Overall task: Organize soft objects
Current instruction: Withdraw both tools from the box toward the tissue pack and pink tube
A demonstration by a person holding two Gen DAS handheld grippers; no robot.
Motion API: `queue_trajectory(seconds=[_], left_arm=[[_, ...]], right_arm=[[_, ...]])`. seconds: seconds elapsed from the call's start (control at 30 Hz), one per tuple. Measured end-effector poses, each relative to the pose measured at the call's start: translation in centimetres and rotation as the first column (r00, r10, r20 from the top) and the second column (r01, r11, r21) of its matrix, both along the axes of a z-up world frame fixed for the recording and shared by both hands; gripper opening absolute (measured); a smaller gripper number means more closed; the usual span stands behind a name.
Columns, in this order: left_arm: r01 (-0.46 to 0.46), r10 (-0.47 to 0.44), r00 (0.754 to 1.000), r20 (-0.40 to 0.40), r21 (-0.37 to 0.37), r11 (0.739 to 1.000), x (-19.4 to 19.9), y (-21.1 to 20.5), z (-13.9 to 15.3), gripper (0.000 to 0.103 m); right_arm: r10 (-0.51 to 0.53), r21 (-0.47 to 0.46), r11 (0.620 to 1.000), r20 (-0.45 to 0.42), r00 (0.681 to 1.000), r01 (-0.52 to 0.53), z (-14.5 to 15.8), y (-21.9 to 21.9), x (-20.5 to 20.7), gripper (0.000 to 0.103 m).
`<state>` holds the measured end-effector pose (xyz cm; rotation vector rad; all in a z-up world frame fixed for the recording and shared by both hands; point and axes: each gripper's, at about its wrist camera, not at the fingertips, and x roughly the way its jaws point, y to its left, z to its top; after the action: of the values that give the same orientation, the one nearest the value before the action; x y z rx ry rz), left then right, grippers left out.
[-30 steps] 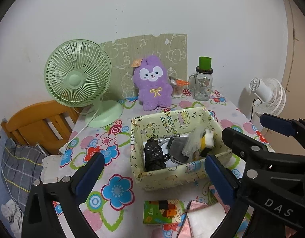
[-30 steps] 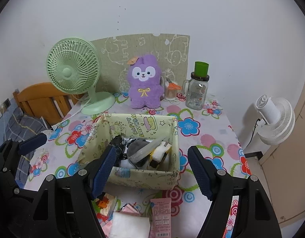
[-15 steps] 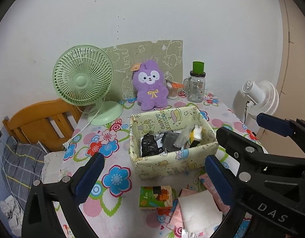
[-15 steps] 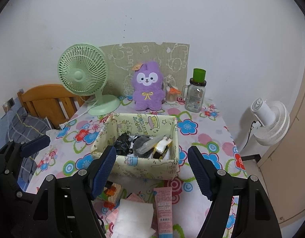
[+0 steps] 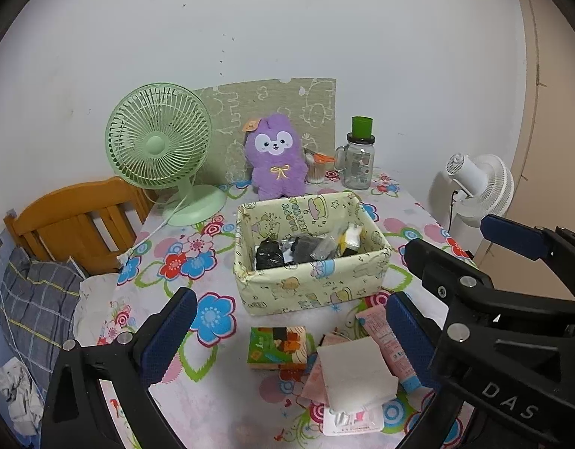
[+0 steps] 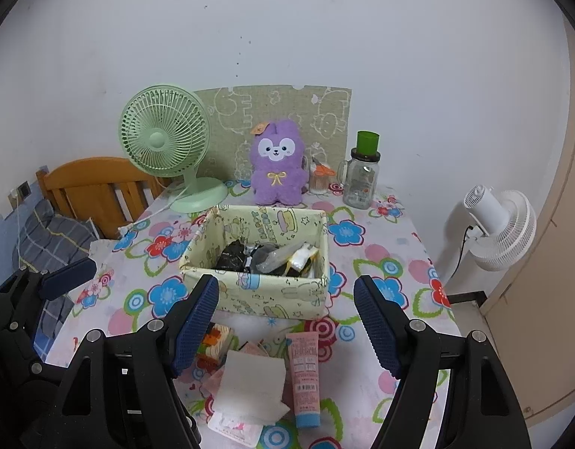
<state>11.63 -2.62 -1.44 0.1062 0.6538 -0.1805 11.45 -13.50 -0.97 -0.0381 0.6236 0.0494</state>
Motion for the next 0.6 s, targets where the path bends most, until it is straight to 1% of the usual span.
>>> queue_trajectory(seconds=[0.17, 0.33, 0.5, 0.6], left_arm=[[0.008, -0.008, 1.000, -0.010, -0.014, 1.000, -0.8, -0.4, -0.7, 0.102], [0.008, -0.009, 1.000, -0.014, -0.012, 1.000, -1.3, -0.9, -1.4, 0.102], [0.006, -0.006, 1.000, -0.011, -0.015, 1.000, -1.8, -1.4, -2.6, 0.102], [0.005, -0.005, 1.000, -0.030, -0.020, 1.000, -1.6, -1.5, -3.5, 0.102]], right_arm=[[-0.003, -0.009, 1.000, 0.000, 1.000, 0.003, -0.6, -0.2, -1.5, 0.077], [0.000, -0.015, 1.000, -0.002, 1.000, 0.000, -1.2, -0.3, -2.2, 0.077], [0.004, -0.002, 1.000, -0.013, 1.000, -0.004, -2.4, -0.6, -2.5, 0.077], [0.003, 0.001, 1.000, -0.007, 1.000, -0.003, -3.2, -0.8, -2.7, 0.077]])
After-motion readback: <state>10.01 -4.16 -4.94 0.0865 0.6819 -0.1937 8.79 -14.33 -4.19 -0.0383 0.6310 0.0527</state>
